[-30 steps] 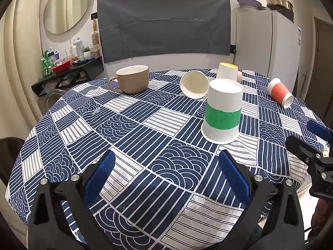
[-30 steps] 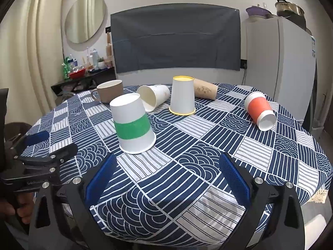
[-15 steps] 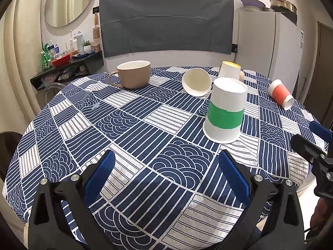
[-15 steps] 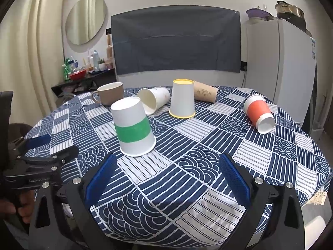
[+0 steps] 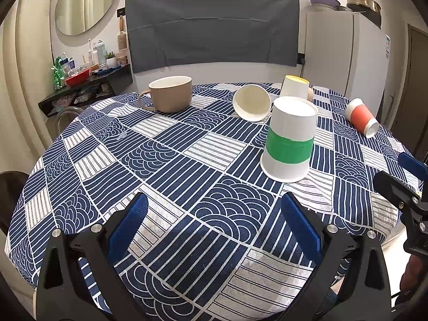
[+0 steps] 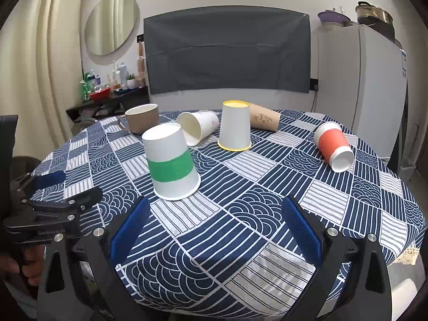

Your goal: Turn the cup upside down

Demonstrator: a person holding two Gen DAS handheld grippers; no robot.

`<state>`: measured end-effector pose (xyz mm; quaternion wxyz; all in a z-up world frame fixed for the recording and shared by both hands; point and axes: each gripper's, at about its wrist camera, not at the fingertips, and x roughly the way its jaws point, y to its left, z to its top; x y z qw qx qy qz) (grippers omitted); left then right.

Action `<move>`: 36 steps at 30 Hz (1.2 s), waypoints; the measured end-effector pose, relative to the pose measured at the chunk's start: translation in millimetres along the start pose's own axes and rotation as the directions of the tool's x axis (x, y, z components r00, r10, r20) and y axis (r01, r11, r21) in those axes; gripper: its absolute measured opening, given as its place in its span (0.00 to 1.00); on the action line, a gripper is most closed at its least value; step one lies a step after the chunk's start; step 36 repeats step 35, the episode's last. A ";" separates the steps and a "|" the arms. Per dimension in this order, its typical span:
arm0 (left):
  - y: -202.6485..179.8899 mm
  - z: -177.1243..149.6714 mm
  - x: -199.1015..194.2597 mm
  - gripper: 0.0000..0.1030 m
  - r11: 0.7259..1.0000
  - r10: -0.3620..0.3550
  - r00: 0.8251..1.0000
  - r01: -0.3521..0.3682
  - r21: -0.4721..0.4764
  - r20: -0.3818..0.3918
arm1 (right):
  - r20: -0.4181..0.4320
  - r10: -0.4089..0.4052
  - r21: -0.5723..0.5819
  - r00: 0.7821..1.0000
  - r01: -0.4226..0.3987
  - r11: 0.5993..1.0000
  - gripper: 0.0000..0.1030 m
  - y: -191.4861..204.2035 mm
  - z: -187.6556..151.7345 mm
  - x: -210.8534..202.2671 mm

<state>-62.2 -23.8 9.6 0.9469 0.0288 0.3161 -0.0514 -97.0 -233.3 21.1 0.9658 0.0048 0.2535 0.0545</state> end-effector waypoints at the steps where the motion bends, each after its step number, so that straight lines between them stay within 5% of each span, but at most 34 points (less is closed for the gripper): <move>1: 0.1 -0.3 1.3 0.94 1.000 0.006 1.000 -0.006 0.002 -0.008 | -0.003 0.000 0.000 1.000 0.000 1.000 0.92 0.3 -0.2 0.8; 36: 8.0 1.0 1.9 0.94 0.999 0.031 0.999 -0.031 -0.023 -0.016 | -0.011 0.025 0.003 1.000 -0.025 1.000 0.93 2.3 -2.1 4.2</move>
